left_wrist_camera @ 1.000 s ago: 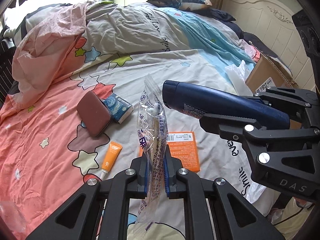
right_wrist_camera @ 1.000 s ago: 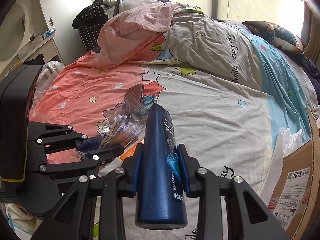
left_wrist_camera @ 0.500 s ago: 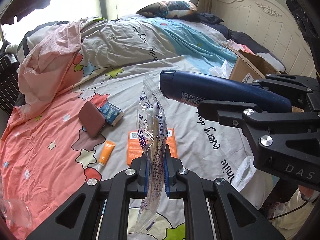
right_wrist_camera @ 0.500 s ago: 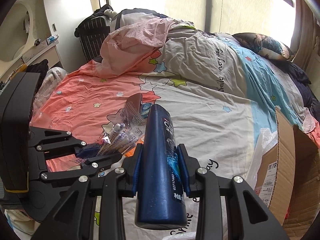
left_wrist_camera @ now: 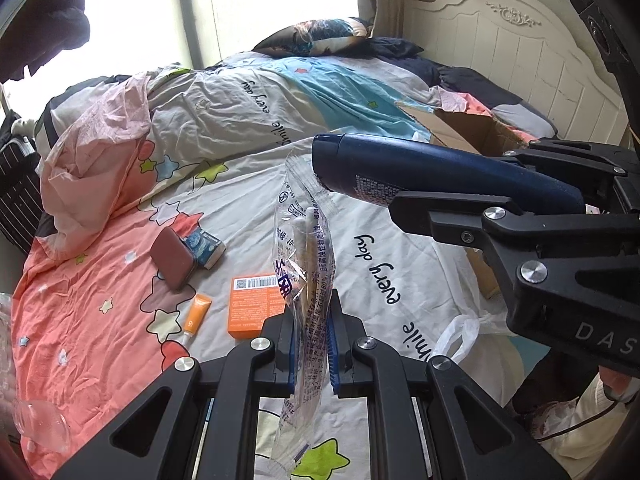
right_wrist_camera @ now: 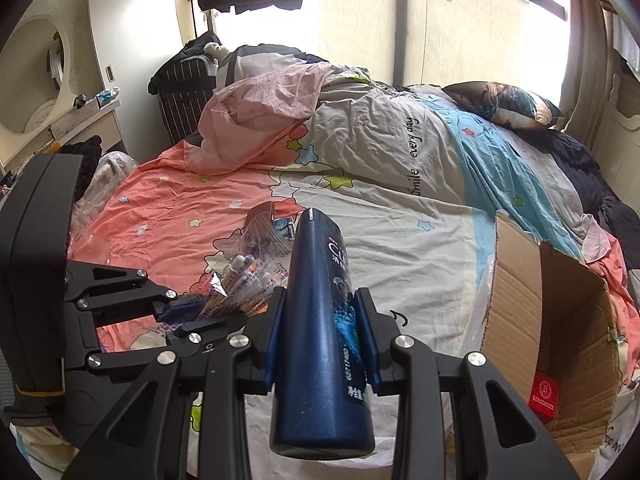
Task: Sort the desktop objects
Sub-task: 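Carry the swab bag and shampoo bottle over the cardboard box with both tools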
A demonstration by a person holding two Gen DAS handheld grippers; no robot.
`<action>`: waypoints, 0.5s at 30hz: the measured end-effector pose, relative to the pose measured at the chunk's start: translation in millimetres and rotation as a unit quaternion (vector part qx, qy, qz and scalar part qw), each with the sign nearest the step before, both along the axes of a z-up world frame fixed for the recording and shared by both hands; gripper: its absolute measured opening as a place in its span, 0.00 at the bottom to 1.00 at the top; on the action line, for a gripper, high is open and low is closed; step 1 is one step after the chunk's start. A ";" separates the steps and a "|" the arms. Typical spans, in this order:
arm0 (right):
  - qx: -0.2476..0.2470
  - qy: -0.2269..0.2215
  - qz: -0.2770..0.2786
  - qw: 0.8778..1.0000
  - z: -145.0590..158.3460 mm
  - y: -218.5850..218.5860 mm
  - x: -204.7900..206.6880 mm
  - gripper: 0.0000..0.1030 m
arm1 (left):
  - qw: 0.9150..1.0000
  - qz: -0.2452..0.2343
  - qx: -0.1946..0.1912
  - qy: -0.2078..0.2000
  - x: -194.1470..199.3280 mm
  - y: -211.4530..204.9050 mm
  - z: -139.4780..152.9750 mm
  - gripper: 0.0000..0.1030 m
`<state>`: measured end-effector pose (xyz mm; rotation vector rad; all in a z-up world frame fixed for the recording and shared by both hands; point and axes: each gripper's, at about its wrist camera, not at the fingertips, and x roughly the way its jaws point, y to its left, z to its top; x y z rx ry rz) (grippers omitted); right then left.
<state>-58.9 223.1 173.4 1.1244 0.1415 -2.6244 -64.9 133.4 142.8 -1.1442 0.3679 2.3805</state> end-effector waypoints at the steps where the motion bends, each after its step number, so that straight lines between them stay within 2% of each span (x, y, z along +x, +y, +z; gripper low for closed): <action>1: 0.000 0.003 -0.001 1.000 2.7 2.4 3.2 0.30 | 1.000 -0.002 0.000 0.002 2.5 2.3 2.4 0.11; 15: -0.008 0.031 -0.045 0.998 27.6 58.2 40.2 0.30 | 0.999 -0.033 0.015 0.026 30.0 42.0 34.1 0.11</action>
